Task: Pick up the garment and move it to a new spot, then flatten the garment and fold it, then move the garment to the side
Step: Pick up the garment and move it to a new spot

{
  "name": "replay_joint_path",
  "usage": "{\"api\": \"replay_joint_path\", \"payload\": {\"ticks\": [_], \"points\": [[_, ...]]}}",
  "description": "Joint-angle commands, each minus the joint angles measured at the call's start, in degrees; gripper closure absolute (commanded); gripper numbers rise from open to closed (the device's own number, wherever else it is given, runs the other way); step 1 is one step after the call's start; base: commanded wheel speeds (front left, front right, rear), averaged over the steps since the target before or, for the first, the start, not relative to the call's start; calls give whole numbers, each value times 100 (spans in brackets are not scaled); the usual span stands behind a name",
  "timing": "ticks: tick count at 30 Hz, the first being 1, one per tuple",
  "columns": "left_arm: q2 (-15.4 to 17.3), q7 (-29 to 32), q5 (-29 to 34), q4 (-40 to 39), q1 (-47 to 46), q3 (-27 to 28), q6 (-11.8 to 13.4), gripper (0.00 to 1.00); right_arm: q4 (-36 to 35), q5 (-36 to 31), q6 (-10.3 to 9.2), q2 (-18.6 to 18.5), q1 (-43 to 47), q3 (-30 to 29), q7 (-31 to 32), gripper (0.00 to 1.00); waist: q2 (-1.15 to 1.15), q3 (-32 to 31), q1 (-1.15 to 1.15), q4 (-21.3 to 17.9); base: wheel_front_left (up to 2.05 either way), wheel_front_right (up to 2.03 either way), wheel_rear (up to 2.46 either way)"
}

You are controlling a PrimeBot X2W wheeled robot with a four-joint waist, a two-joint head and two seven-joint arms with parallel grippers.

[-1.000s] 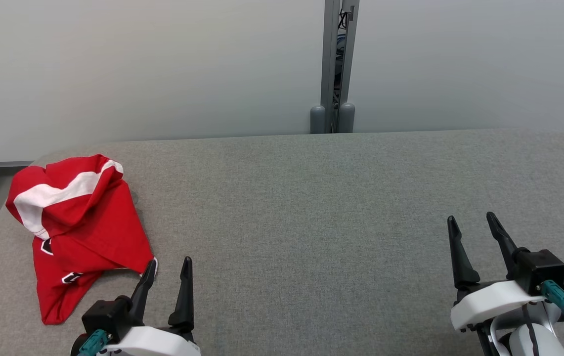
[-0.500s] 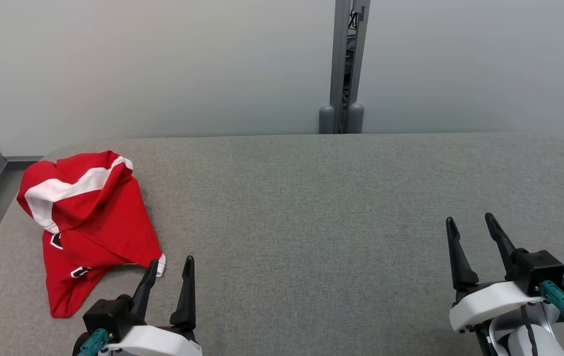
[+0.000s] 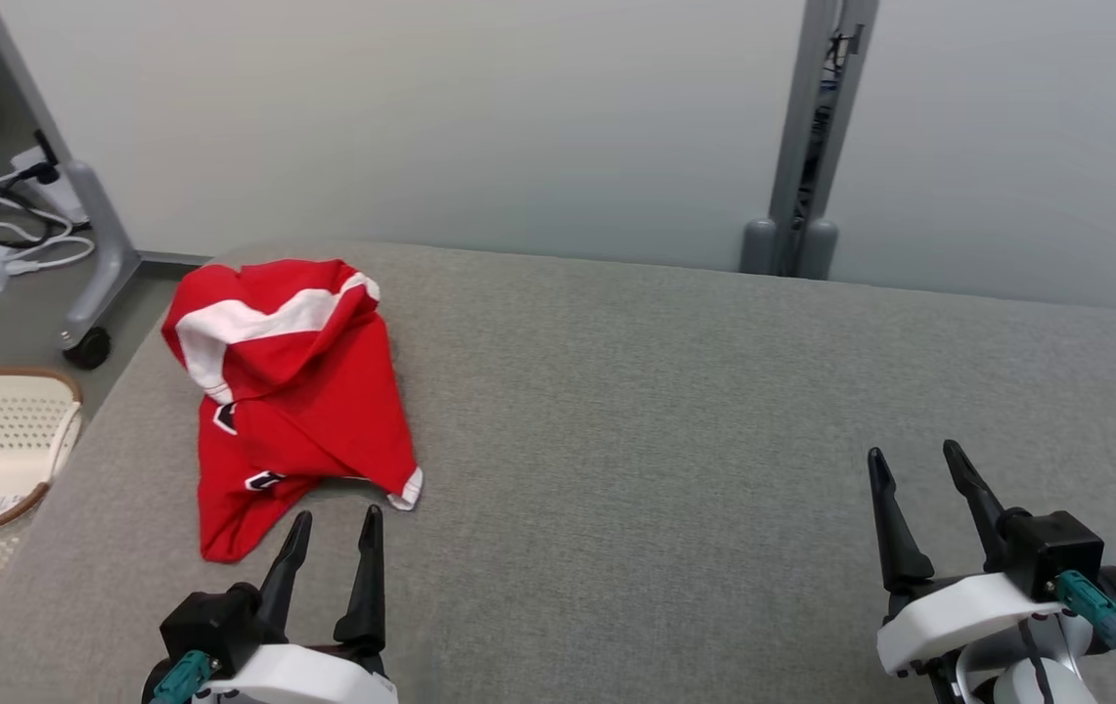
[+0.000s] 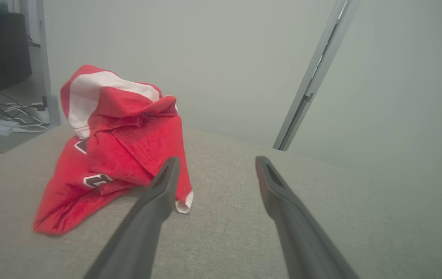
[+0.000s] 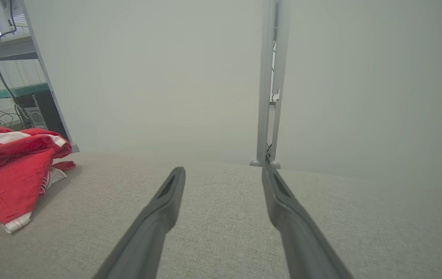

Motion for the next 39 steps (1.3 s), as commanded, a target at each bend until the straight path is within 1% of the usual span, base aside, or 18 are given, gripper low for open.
{"api": "replay_joint_path", "payload": {"ticks": [1, 9, 17, 22, 25, 39], "points": [[30, -18, 57, -12, 2, 50, -25, 0, -27, 51, 13, -25, 49, 49, -31, 0, -1, -9, 0, 335, 0, 0, 0], [28, -17, 194, 1, 75, 104, -80, 0, -136, 162, 13, -29, 120, 136, -30, 0, -1, -56, 0, 1066, 0, 0, 0], [30, -17, 307, -5, 125, 178, -136, 0, -220, 262, 13, -28, 165, 253, -24, 0, -1, -119, 0, 1628, 0, 0, 0], [26, -17, 348, -50, 144, 230, -141, 0, -215, 293, 12, -29, 158, 274, -23, 0, -1, -139, 0, 1757, 0, 0, 0], [27, -17, 352, -109, 155, 268, -186, 0, -199, 311, 12, -30, 148, 302, -21, 0, -1, -153, 0, 1778, 0, 0, 0], [29, -17, 331, -219, 210, 337, -204, 0, -226, 324, 12, -29, 177, 399, -20, 0, -1, -178, 0, 1595, 0, 0, 0]]}}
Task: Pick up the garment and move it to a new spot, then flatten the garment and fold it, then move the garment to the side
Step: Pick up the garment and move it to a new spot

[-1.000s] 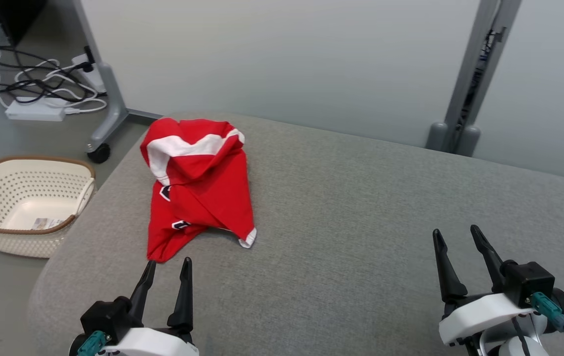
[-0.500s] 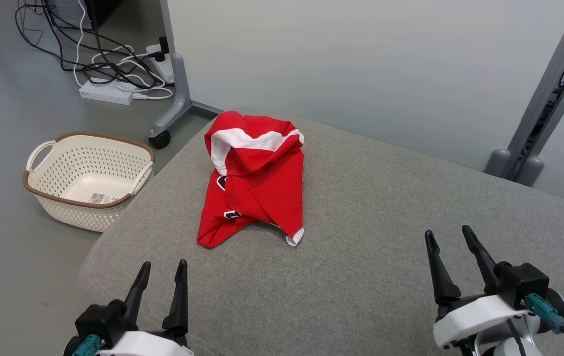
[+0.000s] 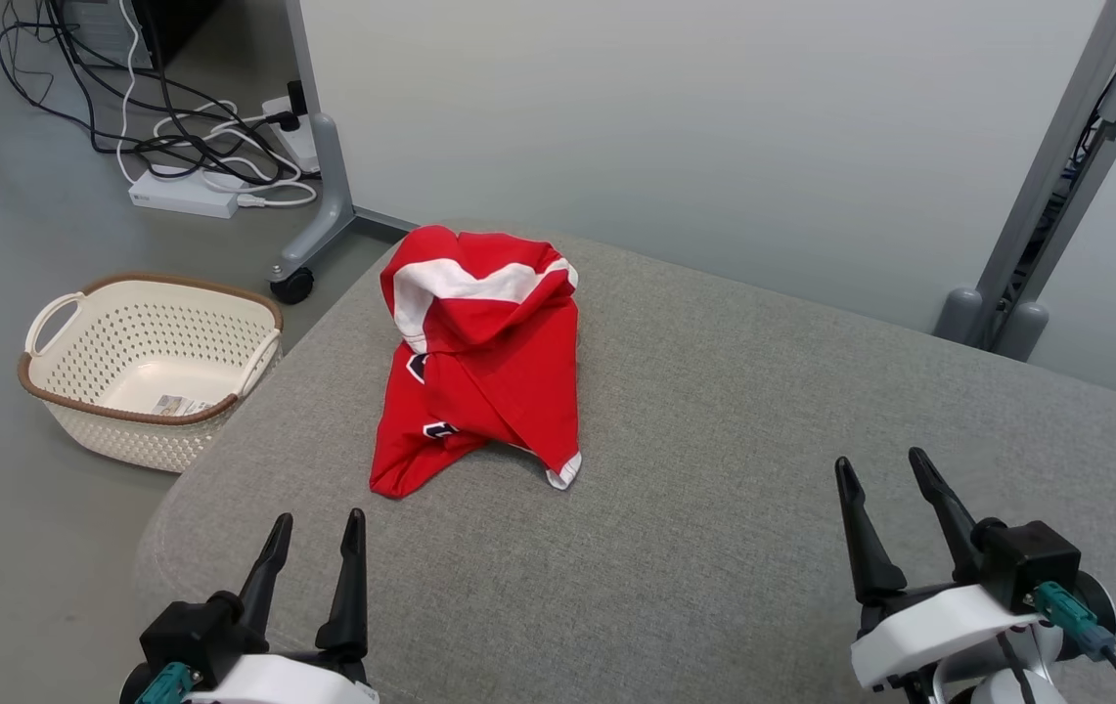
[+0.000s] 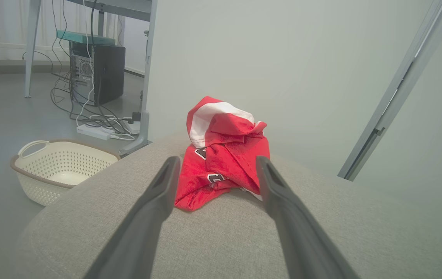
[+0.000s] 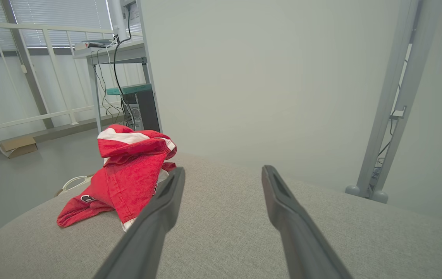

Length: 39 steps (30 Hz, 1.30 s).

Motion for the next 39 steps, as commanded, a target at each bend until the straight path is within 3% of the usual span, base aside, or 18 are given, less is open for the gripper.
{"api": "replay_joint_path", "payload": {"ticks": [1, 10, 14, 17, 22, 23, 25, 29, 34, 35, 39], "points": [[26, -16, -4, -26, 41, 18, -11, 0, -30, -27, 12, -32, 54, 25, -6, 0, -1, 6, 0, -6, 0, 0, 0], [52, -11, 147, -151, -394, 194, -145, 0, -108, -183, 12, -35, -138, 261, -5, 0, -1, 290, 0, -180, 0, 0, 0], [207, -10, 210, -54, -813, 410, -268, 0, -141, -247, 12, -35, -248, 398, -5, 0, -1, 537, 0, -361, 0, 0, 0], [505, 114, 124, 219, -1288, 359, -334, 0, -135, -300, 12, -38, -373, 433, -5, 0, -1, 728, 0, -515, 0, 0, 0], [902, 763, -171, 536, -2073, 314, -386, 0, -147, -390, 12, -34, -605, 507, -5, 0, -1, 997, 0, -681, 0, 0, 0], [1015, 1308, -446, 711, -2504, 263, -392, 0, -147, -439, 12, -32, -733, 599, -5, 0, -1, 1149, 0, -761, 0, 0, 0], [1084, 1573, -593, 806, -2733, 259, -397, 0, -149, -461, 12, -35, -803, 629, -5, 0, -1, 1227, 0, -798, 0, 0, 0], [1481, 2931, -1035, 1463, -3733, 206, -394, 0, -154, -569, 12, -35, -1191, 830, -5, 0, -1, 1621, 0, -1037, 0, 0, 0], [1381, 3775, -1617, 2157, -4433, 459, -320, 0, -170, -591, 12, -38, -1430, 976, -5, 0, -1, 1860, 0, -1219, 0, 0, 0], [1338, 4124, -1992, 2460, -4819, 711, -228, 0, -161, -535, 12, -37, -1508, 1020, -5, 0, -1, 1962, 0, -1303, 0, 0, 0], [1494, 4456, -1973, 2892, -5347, 700, -66, 0, -200, -379, 12, -30, -1647, 1109, -5, 0, -1, 2159, 0, -1458, 0, 0, 0]]}}
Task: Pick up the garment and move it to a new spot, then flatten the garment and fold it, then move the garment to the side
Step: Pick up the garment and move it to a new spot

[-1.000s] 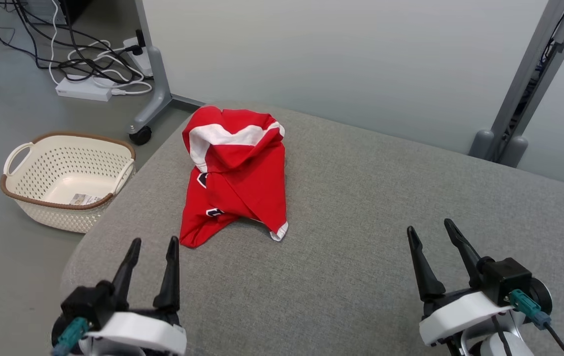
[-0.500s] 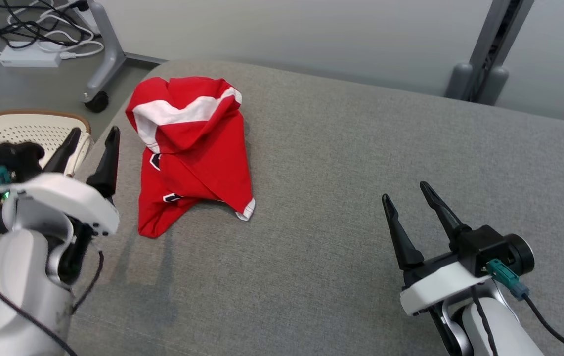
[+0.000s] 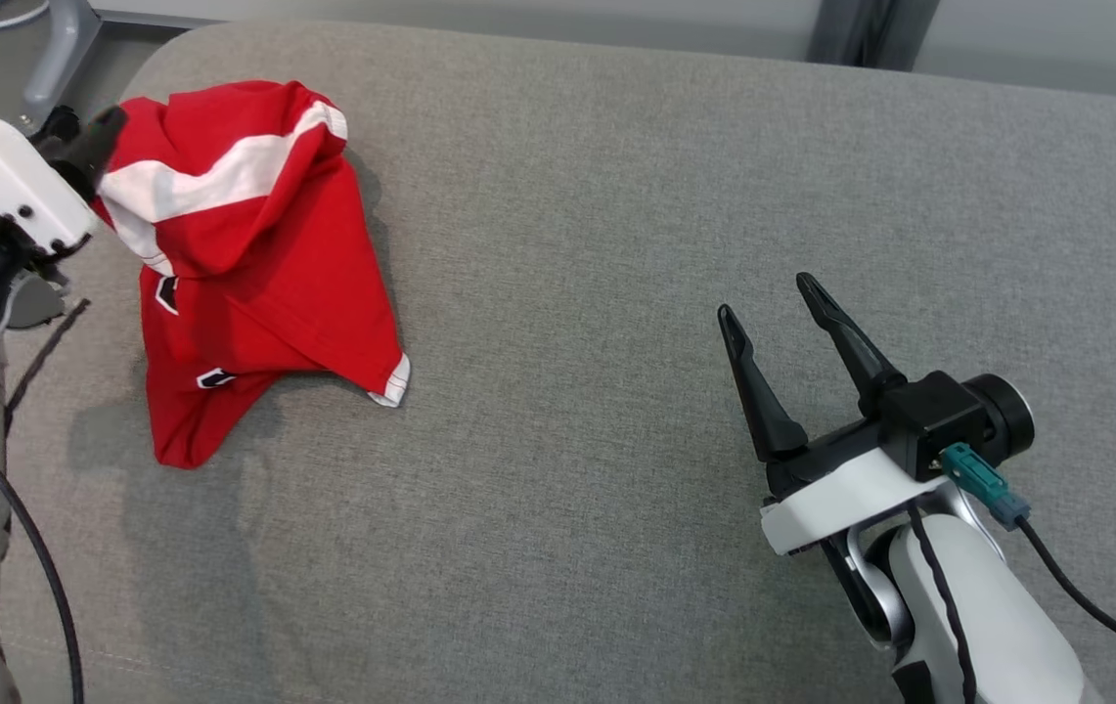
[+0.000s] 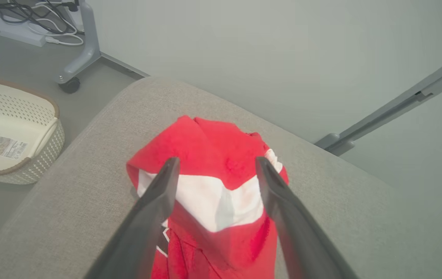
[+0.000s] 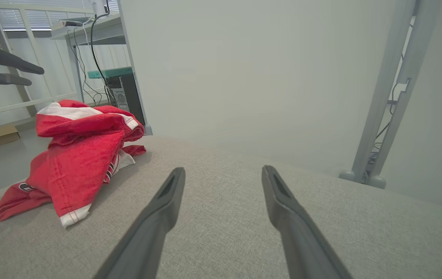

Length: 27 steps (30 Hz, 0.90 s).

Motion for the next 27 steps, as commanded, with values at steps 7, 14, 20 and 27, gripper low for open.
{"api": "replay_joint_path", "payload": {"ticks": [7, 14, 20, 27], "points": [[190, 261, 415, 667, -612, -352, 289, 0, -67, -25, 11, -23, -155, 26, -4, 0, -1, 376, 0, -222, 0, 0, 0], [245, 168, 659, 1241, -939, -595, 339, 0, -95, 25, 11, -28, -288, 93, -4, 0, -1, 590, 0, -278, 0, 0, 0], [208, 124, 614, 1575, -1125, -620, 236, 0, -92, -4, 11, -27, -355, 88, -4, 0, -1, 700, 0, -278, 0, 0, 0], [163, 178, 563, 1874, -1284, -697, 52, 100, -61, -31, 11, -27, -414, 58, -4, 0, -1, 743, 0, -253, 0, 0, 0]]}}
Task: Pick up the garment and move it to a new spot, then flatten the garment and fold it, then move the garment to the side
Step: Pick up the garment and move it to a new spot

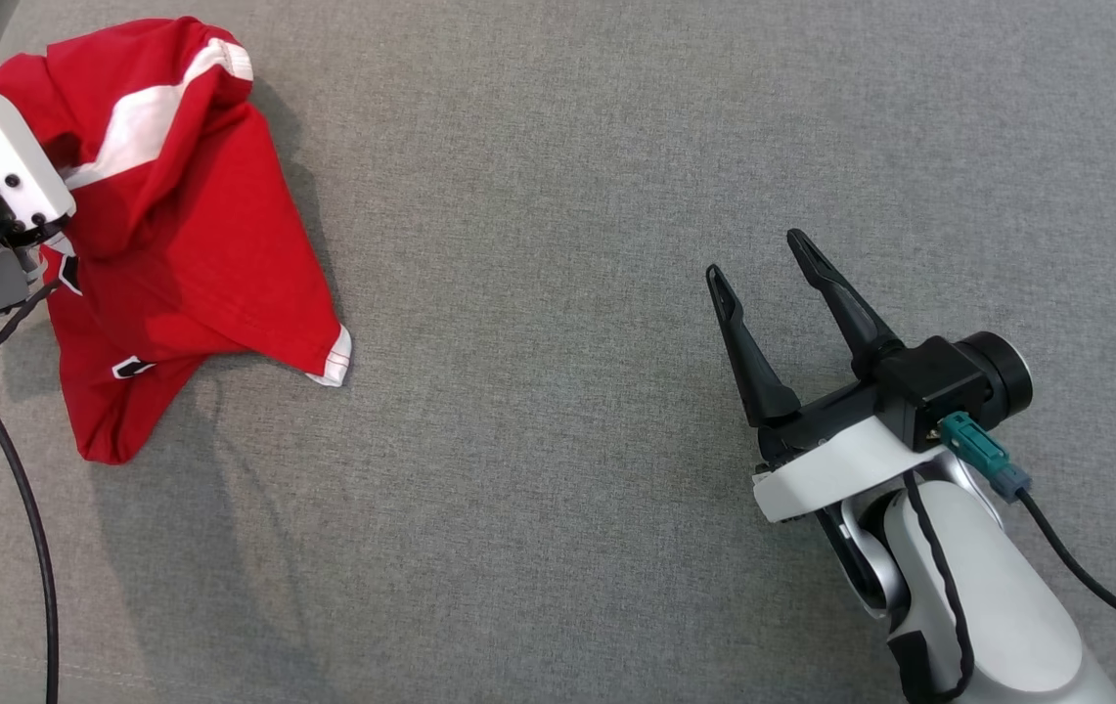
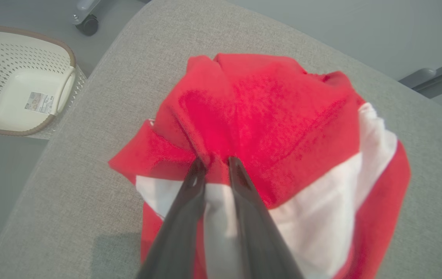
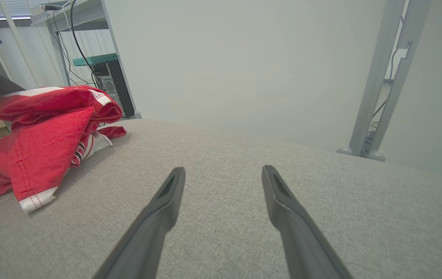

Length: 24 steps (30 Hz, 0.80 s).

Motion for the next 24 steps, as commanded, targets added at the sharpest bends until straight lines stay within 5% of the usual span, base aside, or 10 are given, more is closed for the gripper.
{"api": "replay_joint_path", "payload": {"ticks": [1, 10, 24], "points": [[10, 10, -4, 75, -117, -39, -77, 100, 9, -9, 11, -33, -79, -21, -4, 0, 0, -1, 0, 10, 0, 0, 0], [-6, -252, -110, 232, -254, -16, -184, 100, 50, 43, 11, -33, -32, -8, -4, 0, 0, -122, 0, 21, 0, 0, 0], [-141, -1894, -581, 111, -206, 384, -383, 100, 114, 192, 11, -33, 371, -161, -4, 0, 0, -942, 0, 22, 0, 0, 0]]}}
